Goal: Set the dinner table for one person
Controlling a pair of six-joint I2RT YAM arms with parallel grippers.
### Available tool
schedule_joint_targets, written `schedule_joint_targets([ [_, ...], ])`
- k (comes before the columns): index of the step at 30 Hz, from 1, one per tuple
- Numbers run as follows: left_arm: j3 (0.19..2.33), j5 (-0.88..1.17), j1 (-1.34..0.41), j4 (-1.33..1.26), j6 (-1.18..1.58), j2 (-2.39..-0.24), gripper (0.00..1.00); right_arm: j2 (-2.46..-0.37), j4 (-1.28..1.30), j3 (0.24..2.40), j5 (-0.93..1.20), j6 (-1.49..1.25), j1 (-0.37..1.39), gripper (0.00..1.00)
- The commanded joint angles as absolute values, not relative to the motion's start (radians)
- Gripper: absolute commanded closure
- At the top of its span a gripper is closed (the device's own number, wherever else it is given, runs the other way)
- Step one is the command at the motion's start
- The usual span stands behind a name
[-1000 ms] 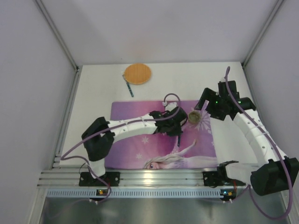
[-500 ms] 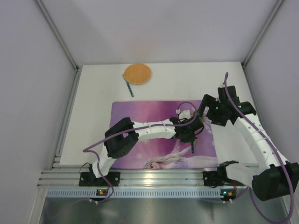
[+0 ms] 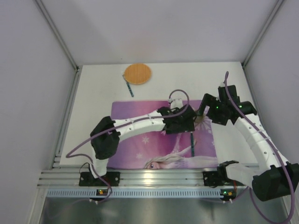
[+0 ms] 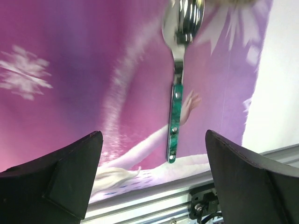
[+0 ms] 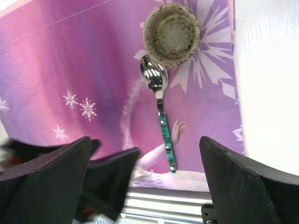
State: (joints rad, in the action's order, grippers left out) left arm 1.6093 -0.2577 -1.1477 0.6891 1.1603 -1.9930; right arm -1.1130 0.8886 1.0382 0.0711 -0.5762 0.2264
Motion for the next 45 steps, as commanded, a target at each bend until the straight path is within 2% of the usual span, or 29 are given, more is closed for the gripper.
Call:
schedule_joint_targets([
  [1, 1.625, -0.405, -0.998, 0.767, 1.027, -1.781, 0.04, -1.086, 0.927, 1.095, 0.063, -0.561, 0.233, 0.00],
  [6, 1.549, -0.324, -0.610, 0.706, 0.774, -1.727, 0.04, -1.086, 0.954, 1.109, 0.074, -0.574, 0.232, 0.00],
  [9, 1.667, -0.313, -0.439, 0.721, 0.637, -1.850, 0.05, -1.091, 0.982, 1.121, 0.072, -0.591, 0.232, 0.01],
  [12, 1.840, -0.314, -0.341, 0.721, 0.517, -2.020, 0.06, -1.082, 0.999, 1.127, 0.055, -0.610, 0.233, 0.01],
  [17, 2.181, -0.242, -0.264, 0.770, 0.420, -2.343, 0.08, -1.078, 1.035, 1.132, 0.005, -0.652, 0.232, 0.01],
  [26, 2.210, -0.198, -0.202, 0.712, 0.431, -2.474, 0.11, -1.103, 1.077, 1.146, -0.064, -0.699, 0.232, 0.01],
  [30, 2.189, -0.173, -0.202, 0.687, 0.426, -2.494, 0.23, -1.132, 1.085, 1.158, -0.075, -0.703, 0.233, 0.01],
  [33, 2.119, -0.176, -0.202, 0.654, 0.417, -2.484, 0.50, -1.178, 1.085, 1.184, -0.081, -0.687, 0.232, 0.01],
  [34, 2.111, -0.181, -0.201, 0.652, 0.414, -2.482, 0.64, -1.192, 1.085, 1.204, -0.083, -0.683, 0.232, 0.01],
  [36, 2.099, -0.189, -0.199, 0.649, 0.408, -2.482, 0.77, -1.235, 1.083, 1.227, -0.086, -0.673, 0.232, 0.01],
  [37, 2.092, -0.187, -0.198, 0.649, 0.399, -2.487, 0.92, -1.252, 1.083, 1.253, -0.087, -0.663, 0.233, 0.01],
  [38, 2.094, -0.189, -0.192, 0.652, 0.397, -2.490, 1.00, -1.268, 1.081, 1.267, -0.089, -0.657, 0.233, 0.01],
  [43, 2.109, -0.209, -0.183, 0.670, 0.376, -2.406, 1.00, -1.403, 1.045, 1.386, -0.063, -0.615, 0.233, 0.01],
  [45, 2.123, -0.184, -0.187, 0.676, 0.383, -2.358, 1.00, -1.489, 0.961, 1.426, 0.074, -0.598, 0.233, 0.00],
])
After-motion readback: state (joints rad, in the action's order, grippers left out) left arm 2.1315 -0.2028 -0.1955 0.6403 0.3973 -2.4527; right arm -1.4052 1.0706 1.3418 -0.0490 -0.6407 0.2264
